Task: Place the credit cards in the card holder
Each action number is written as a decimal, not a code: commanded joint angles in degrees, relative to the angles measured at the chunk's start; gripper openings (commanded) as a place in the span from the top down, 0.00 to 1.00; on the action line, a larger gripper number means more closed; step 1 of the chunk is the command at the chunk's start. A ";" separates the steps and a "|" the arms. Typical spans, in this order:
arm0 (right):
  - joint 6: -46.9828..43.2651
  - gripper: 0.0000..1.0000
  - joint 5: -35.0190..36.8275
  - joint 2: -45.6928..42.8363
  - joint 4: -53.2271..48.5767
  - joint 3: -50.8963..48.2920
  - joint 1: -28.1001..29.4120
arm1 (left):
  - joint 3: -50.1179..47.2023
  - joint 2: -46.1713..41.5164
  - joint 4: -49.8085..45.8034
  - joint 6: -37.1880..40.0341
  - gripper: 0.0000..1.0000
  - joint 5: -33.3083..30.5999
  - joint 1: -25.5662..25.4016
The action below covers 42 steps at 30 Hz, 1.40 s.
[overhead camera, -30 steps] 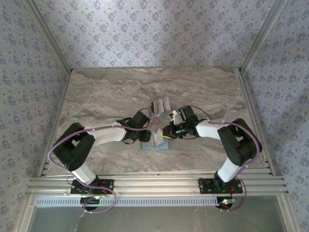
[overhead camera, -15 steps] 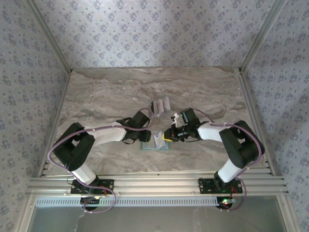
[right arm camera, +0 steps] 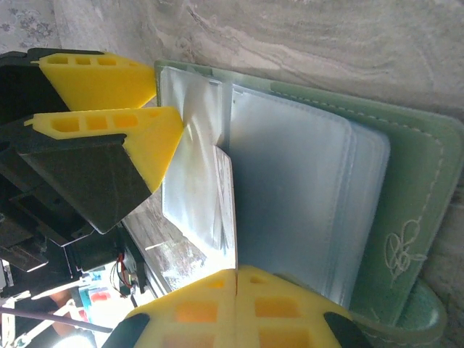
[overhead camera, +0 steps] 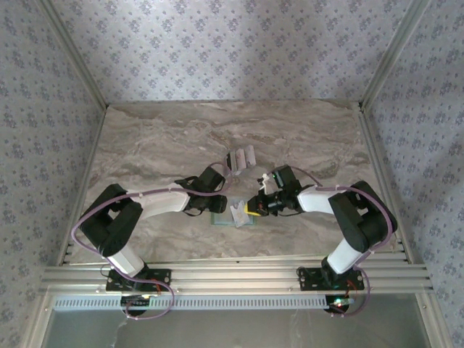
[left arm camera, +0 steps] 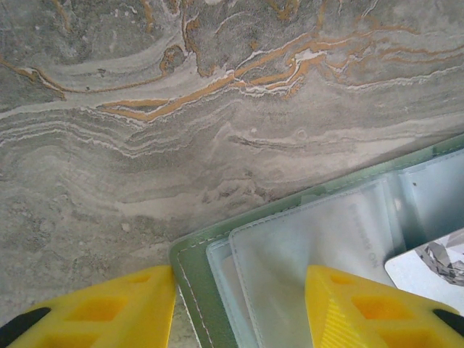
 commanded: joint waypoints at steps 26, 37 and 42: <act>2.68 1.00 -3.85 2.01 5.94 -1.04 -0.48 | 0.95 1.63 -2.23 -0.18 0.51 -0.51 -0.32; 7.02 1.00 -2.33 5.46 12.20 -0.40 0.41 | 0.95 1.76 -2.33 -0.35 0.51 0.11 -0.32; 8.44 1.00 0.37 5.83 13.26 -0.51 1.39 | 0.53 1.50 -2.13 -0.96 0.51 1.06 -0.32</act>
